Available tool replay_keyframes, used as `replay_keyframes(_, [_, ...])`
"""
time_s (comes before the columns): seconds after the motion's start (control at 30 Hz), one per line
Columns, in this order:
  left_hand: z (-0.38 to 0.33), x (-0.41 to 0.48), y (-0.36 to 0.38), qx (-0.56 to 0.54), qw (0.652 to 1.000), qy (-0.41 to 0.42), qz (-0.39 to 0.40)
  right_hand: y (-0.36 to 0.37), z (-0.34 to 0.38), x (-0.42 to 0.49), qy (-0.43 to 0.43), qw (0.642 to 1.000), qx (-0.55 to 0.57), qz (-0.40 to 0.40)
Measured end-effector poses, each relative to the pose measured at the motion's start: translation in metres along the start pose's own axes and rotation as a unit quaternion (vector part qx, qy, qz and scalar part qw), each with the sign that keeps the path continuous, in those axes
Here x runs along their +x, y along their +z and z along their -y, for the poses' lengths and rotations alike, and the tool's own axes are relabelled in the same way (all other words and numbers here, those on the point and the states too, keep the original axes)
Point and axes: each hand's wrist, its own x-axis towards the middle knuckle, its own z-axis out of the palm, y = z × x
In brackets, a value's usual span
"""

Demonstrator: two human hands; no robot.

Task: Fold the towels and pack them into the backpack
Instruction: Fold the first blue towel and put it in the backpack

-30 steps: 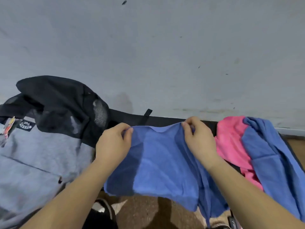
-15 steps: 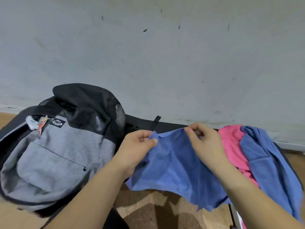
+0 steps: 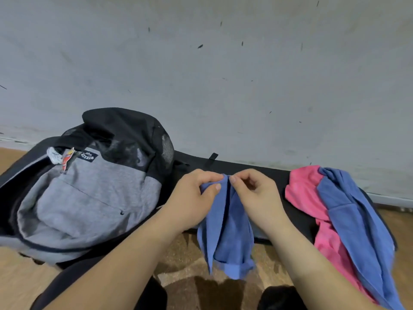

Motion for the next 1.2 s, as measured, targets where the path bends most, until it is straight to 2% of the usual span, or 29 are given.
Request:
replay_keyframes(0.07, [0.005,0.003,-0.001,0.055,0.997,0.041,0.022,0.007,-0.005,0.007,0.011,1.0,0.016,0.003])
replay_keyframes(0.13, [0.007,0.01,0.0,0.066,0.996,0.067,0.002,0.009,-0.01,0.012,0.028,0.999,0.04,0.022])
replay_keyframes(0.27, [0.003,0.033,0.006,0.007,0.999,0.032,-0.006,0.004,-0.012,0.02,0.033,0.992,0.094,0.071])
replay_keyframes(0.43, [0.008,0.057,0.02,0.106,0.987,0.12,0.012,-0.017,-0.017,0.036,0.013,0.992,0.113,0.057])
replay_keyframes(0.6, [0.006,0.056,0.022,0.182,0.971,0.149,-0.038,-0.02,-0.023,0.031,0.029,0.991,0.115,0.061])
replay_keyframes(0.63, [0.006,0.055,0.021,0.177,0.973,0.144,-0.044,-0.019,-0.024,0.029,0.022,0.994,0.088,0.063])
replay_keyframes(0.7, [0.005,0.052,0.017,0.14,0.984,0.1,-0.045,-0.014,-0.032,0.023,-0.003,0.998,-0.046,0.048])
replay_keyframes(0.77, [0.004,0.047,0.014,0.098,0.992,0.056,-0.059,-0.01,-0.038,0.018,-0.021,0.985,-0.166,0.036])
replay_keyframes(0.8, [0.003,0.044,0.012,0.09,0.992,0.049,-0.074,-0.008,-0.04,0.016,-0.015,0.982,-0.186,0.043])
replay_keyframes(0.93, [0.003,0.038,0.003,0.077,0.987,0.043,-0.137,-0.006,-0.049,0.011,0.04,0.977,-0.188,0.09])
replay_keyframes(1.03, [0.004,0.033,-0.003,0.067,0.984,0.031,-0.162,-0.003,-0.049,0.002,0.057,0.985,-0.136,0.092])
replay_keyframes(1.2, [0.004,0.026,-0.008,0.024,0.989,0.027,-0.145,0.014,-0.043,-0.013,0.065,0.993,-0.063,0.078])
